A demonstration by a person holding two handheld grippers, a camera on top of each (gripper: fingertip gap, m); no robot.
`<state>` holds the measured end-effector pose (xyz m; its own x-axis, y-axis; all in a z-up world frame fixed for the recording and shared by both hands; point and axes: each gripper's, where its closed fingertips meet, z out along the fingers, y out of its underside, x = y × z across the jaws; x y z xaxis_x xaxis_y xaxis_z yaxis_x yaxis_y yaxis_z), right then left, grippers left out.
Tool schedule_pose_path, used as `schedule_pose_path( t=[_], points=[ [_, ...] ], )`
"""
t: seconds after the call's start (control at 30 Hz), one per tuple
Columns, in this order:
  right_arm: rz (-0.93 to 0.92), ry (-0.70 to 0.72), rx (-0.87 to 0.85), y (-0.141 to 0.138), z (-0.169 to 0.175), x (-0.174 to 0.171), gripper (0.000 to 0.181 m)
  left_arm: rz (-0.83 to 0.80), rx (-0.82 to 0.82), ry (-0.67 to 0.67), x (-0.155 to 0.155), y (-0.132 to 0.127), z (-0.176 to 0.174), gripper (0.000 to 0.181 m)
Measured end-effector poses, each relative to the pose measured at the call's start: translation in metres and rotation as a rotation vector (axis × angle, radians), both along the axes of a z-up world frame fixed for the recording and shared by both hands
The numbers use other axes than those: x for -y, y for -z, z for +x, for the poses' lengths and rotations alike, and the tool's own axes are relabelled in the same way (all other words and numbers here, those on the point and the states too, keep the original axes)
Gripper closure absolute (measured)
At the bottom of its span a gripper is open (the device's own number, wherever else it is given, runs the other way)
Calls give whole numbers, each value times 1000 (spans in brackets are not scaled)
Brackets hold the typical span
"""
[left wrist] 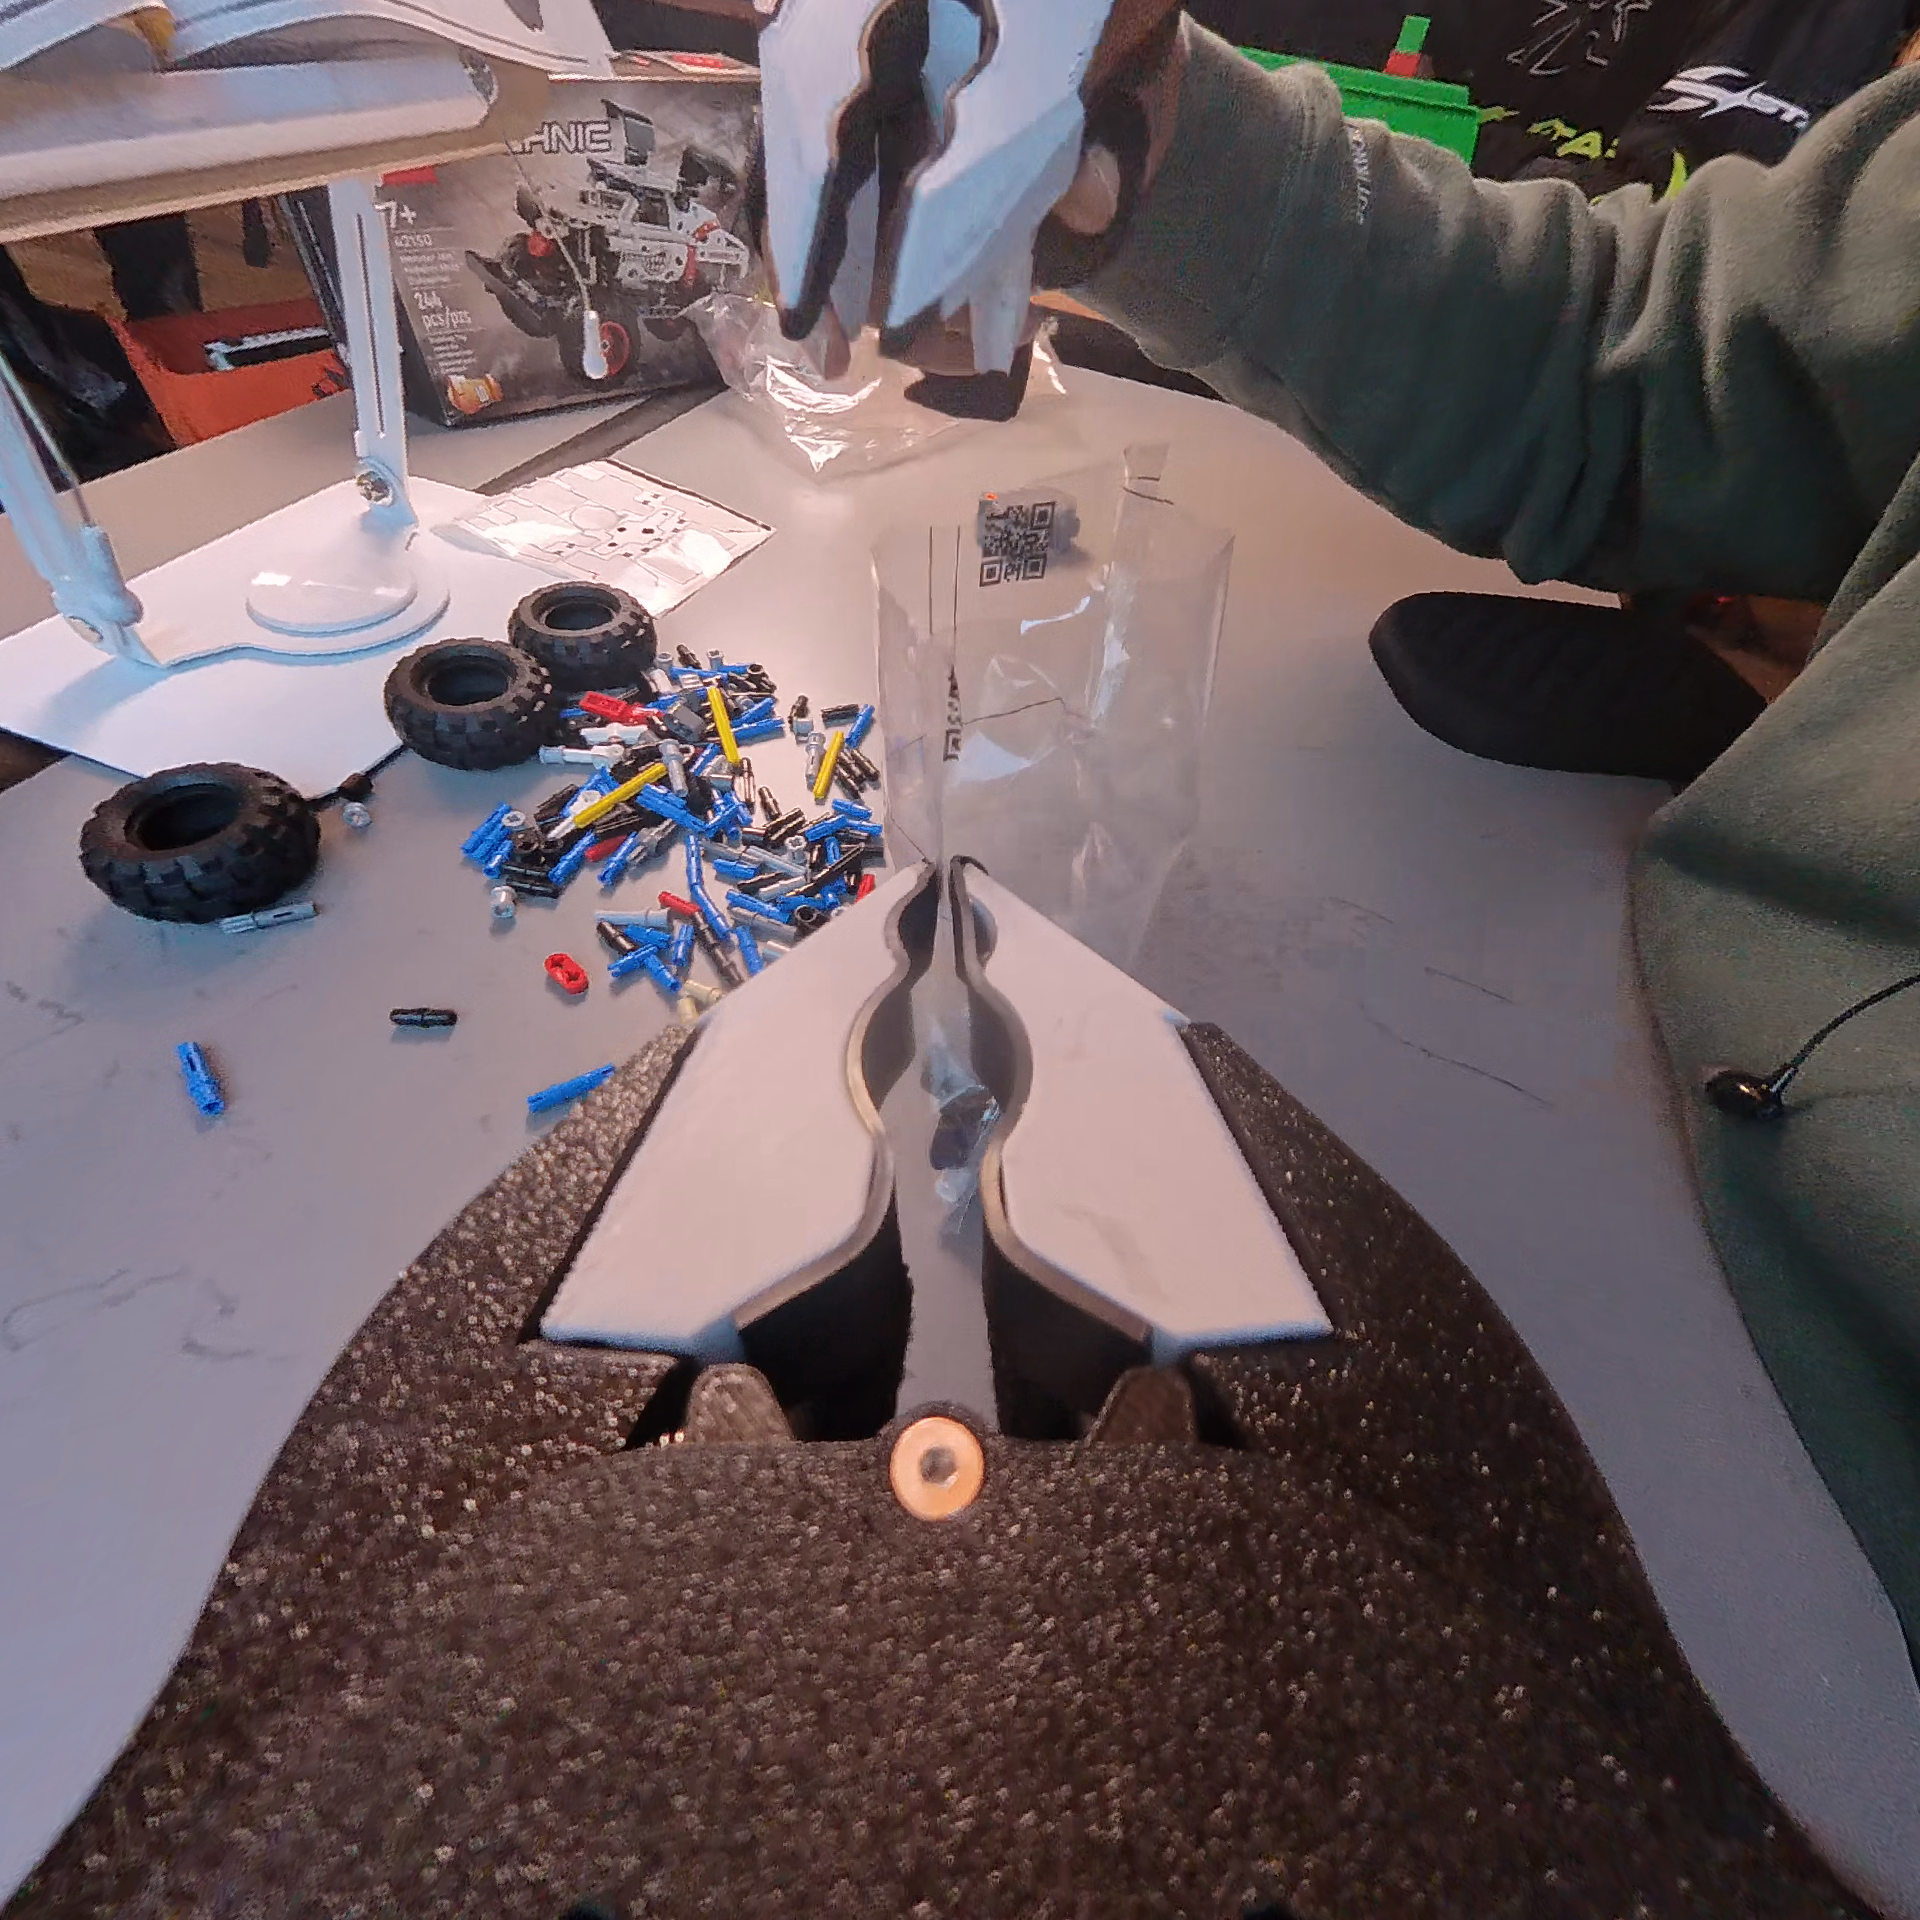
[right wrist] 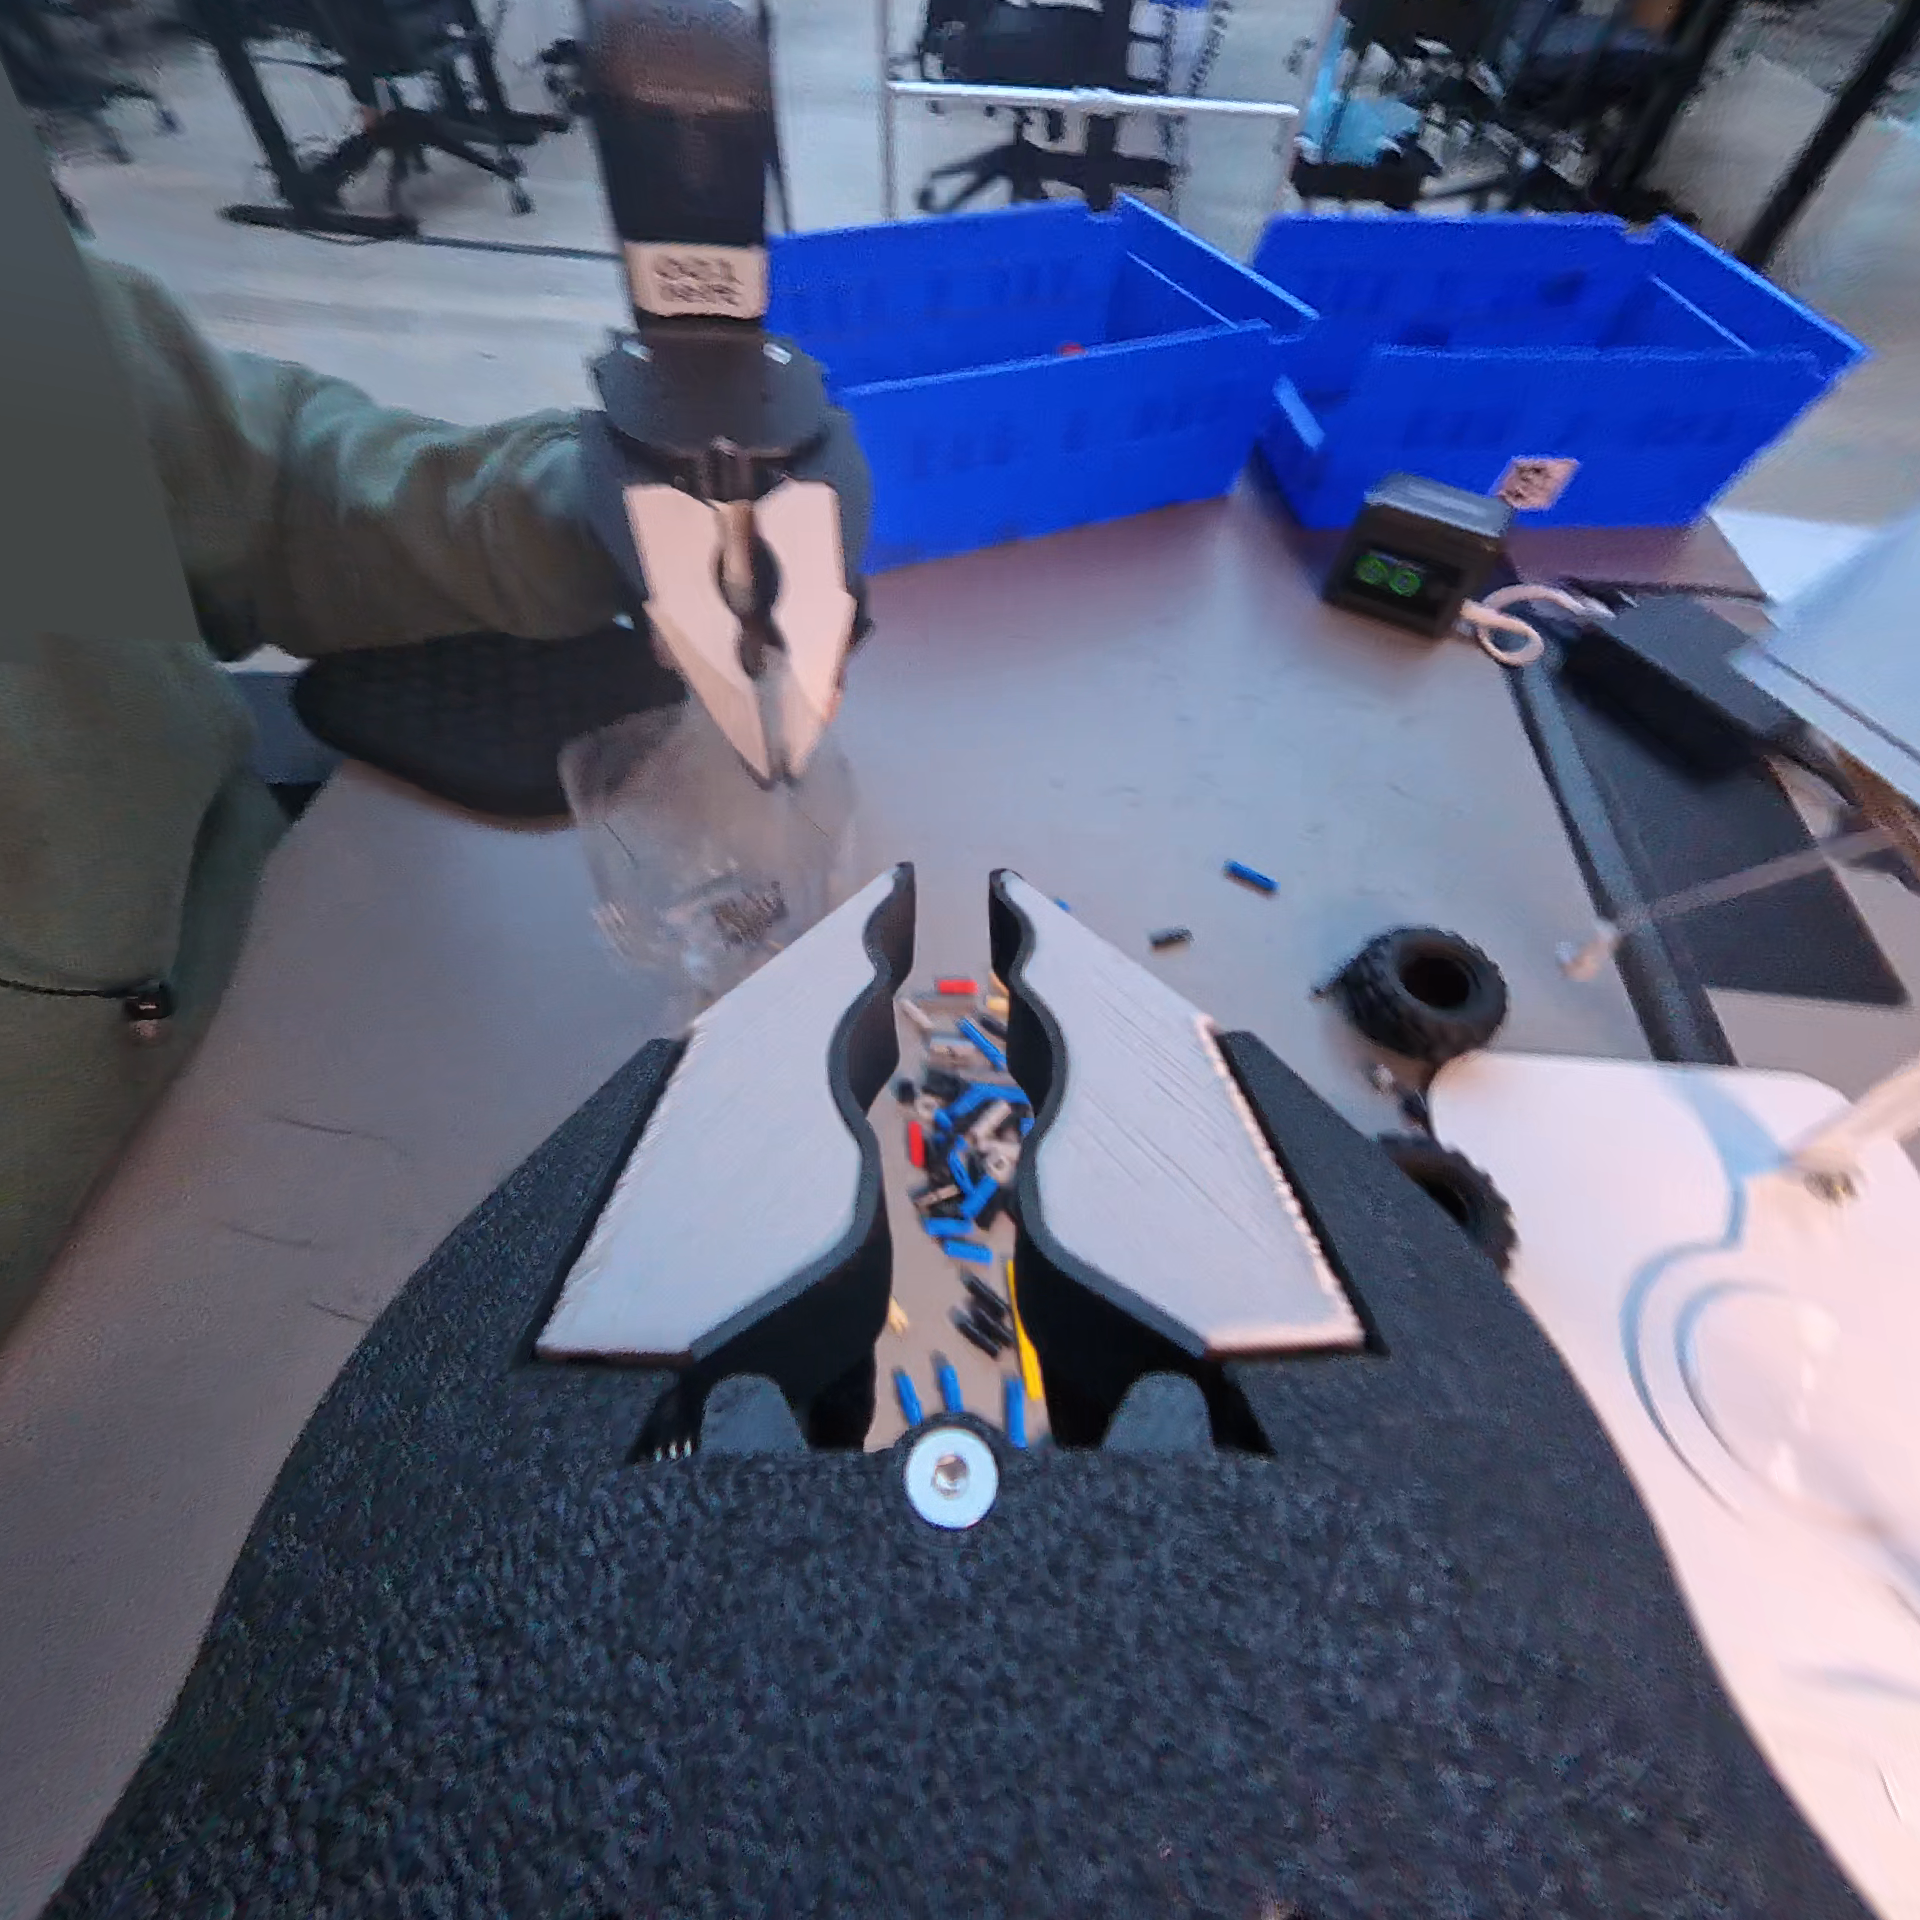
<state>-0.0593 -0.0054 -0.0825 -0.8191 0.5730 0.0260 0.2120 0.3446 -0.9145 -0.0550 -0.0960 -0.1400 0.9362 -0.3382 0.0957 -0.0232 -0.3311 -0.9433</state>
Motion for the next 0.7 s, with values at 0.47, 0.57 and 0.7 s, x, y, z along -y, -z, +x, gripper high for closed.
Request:
schedule_pose_path(
  t=[0.47, 0.57, 0.7],
  points=[
    [345, 106, 219, 149, -13, -30, 171, -4, 22, -161, 5, 4, -36, 179],
    [352, 93, 220, 152, -15, -22, 168, -2, 20, -165, 4, 5, -37, 179],
    [389, 2, 238, 152, -4, -12, 181, 0, 12, -174, 5, 4, -39, 179]
  ],
)
